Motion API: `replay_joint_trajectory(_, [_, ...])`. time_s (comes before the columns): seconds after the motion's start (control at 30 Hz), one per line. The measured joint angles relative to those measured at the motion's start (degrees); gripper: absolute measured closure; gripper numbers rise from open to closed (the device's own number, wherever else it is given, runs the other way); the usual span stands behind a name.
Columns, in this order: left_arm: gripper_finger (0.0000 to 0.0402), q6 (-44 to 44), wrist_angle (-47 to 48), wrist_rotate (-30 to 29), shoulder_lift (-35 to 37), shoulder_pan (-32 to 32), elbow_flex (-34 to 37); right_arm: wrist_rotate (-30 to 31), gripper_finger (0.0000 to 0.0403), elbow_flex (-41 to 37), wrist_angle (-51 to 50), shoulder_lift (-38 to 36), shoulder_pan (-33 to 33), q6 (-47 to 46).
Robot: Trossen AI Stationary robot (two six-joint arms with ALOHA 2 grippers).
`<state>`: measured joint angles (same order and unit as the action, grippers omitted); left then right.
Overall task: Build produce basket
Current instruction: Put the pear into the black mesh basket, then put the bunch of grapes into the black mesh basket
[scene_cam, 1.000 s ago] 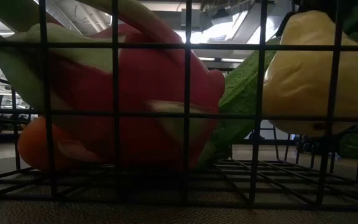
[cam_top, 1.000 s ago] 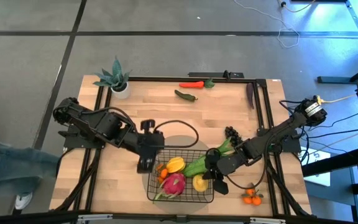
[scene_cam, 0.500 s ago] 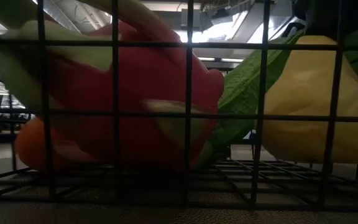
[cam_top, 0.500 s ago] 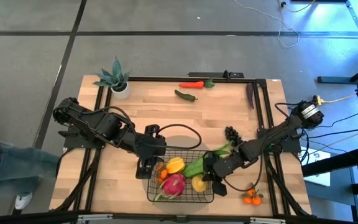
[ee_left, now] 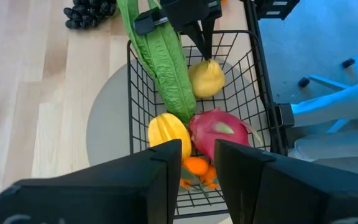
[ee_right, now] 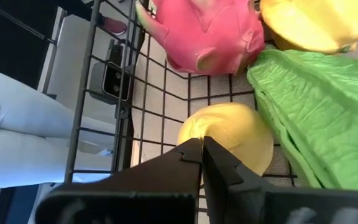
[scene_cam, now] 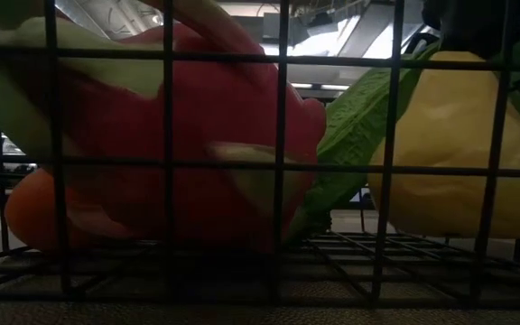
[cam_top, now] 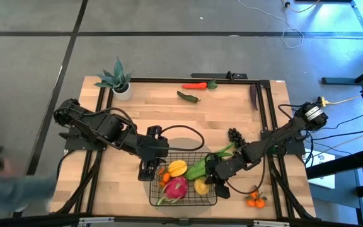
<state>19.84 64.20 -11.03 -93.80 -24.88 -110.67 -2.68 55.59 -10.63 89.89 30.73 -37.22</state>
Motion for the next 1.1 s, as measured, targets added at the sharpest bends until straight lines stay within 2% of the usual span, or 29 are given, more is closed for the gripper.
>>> replay_joint_trajectory(0.17, [0.0318,0.02,0.0,-0.02,0.0,0.0,0.0,-0.68,0.039,0.02,0.04,0.0,0.0,-0.06])
replay_joint_trajectory(0.37, [0.0318,0.05,0.02,-0.04,0.0,0.0,0.0,-1.75,0.0327,0.09,0.52,0.0,0.03,-0.01])
replay_joint_trajectory(0.47, [0.0318,0.07,0.02,-0.07,0.0,0.0,0.0,-2.2,0.031,0.07,0.93,-0.26,0.03,0.4])
replay_joint_trajectory(0.9, [0.0318,0.07,0.77,-0.09,0.0,0.0,0.0,-2.23,0.0322,-0.11,1.41,-8.32,0.07,1.52])
replay_joint_trajectory(1.1, [0.0318,0.07,0.9,-0.47,0.0,0.0,0.0,1.35,0.0323,-0.09,1.42,-13.47,0.07,4.33])
